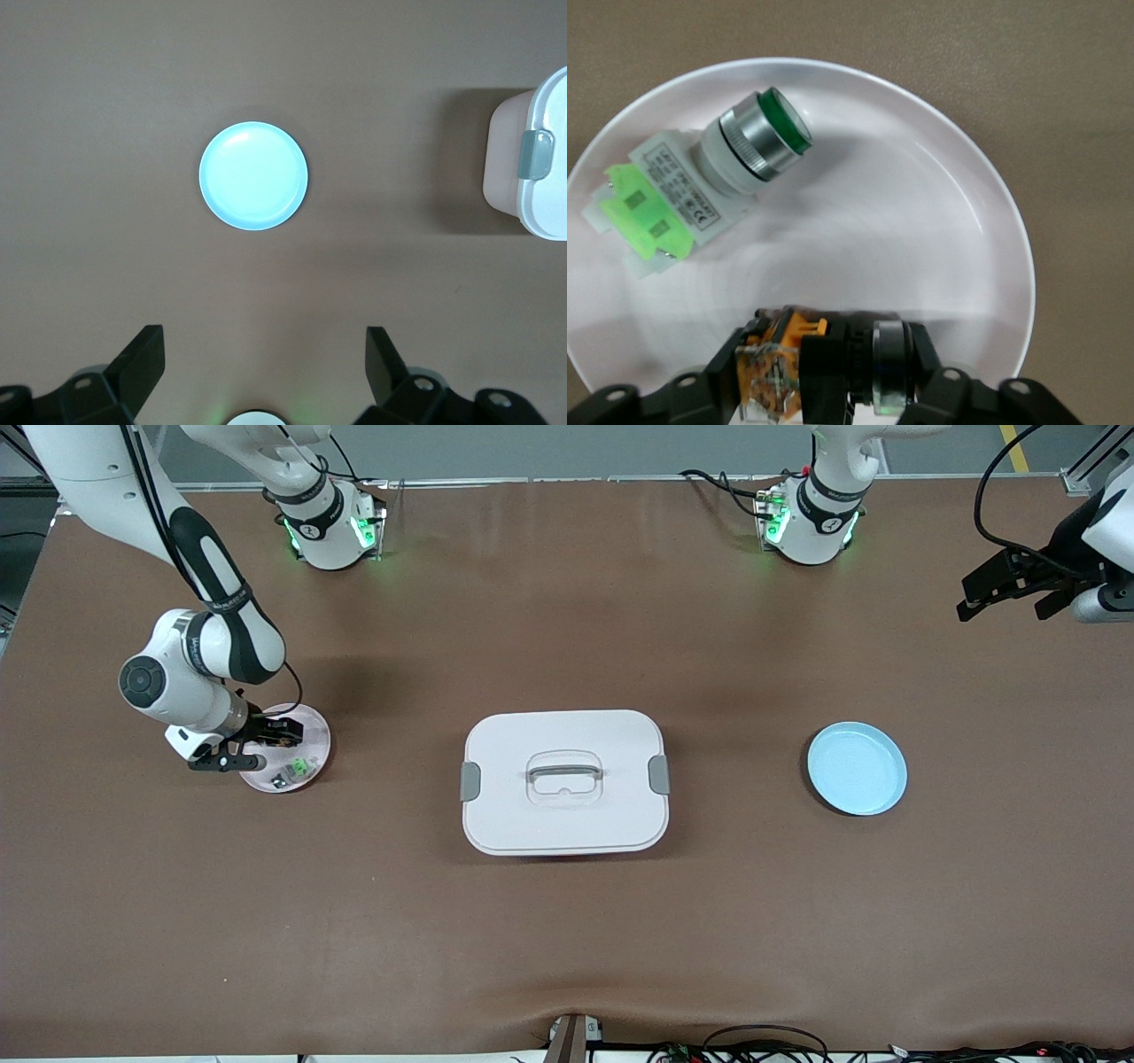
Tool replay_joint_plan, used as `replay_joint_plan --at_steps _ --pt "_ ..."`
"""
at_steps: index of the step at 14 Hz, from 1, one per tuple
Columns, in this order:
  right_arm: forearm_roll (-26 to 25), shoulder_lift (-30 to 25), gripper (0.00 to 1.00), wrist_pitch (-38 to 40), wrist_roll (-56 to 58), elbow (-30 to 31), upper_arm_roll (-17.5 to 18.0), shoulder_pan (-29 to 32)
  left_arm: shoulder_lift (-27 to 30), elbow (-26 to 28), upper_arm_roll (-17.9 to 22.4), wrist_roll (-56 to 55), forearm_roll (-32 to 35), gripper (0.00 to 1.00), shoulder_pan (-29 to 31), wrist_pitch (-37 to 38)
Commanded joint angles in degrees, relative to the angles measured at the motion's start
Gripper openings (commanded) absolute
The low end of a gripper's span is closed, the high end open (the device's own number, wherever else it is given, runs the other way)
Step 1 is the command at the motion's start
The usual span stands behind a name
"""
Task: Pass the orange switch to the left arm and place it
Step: 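Lower the right gripper and grasp the black-and-orange switch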
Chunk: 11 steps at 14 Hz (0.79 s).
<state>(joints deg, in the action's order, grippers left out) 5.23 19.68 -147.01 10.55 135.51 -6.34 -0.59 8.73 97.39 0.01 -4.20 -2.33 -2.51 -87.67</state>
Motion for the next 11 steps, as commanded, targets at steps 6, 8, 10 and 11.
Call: replay_joint_plan --at_steps 6,8,10,11 --pt "0.9 -1.1 0.00 18.4 -3.0 -9.5 0.1 3.0 -0.6 -1.3 -0.3 1.3 0.9 1.00 0.5 0.7" --pt "2.0 -1.3 0.00 28.5 -7.5 -15.5 0.2 2.7 -0.6 -1.4 -0.3 1.4 0.6 1.00 0.5 0.7" --pt "4.5 -1.3 0.00 36.6 -10.8 -21.0 0.2 2.5 -0.6 -1.5 0.0 1.2 0.1 1.00 0.6 0.6" --pt "5.3 -1.3 0.00 39.8 -12.0 -23.2 0.3 2.3 -0.6 -1.4 0.1 1.4 0.1 1.00 0.7 0.7"
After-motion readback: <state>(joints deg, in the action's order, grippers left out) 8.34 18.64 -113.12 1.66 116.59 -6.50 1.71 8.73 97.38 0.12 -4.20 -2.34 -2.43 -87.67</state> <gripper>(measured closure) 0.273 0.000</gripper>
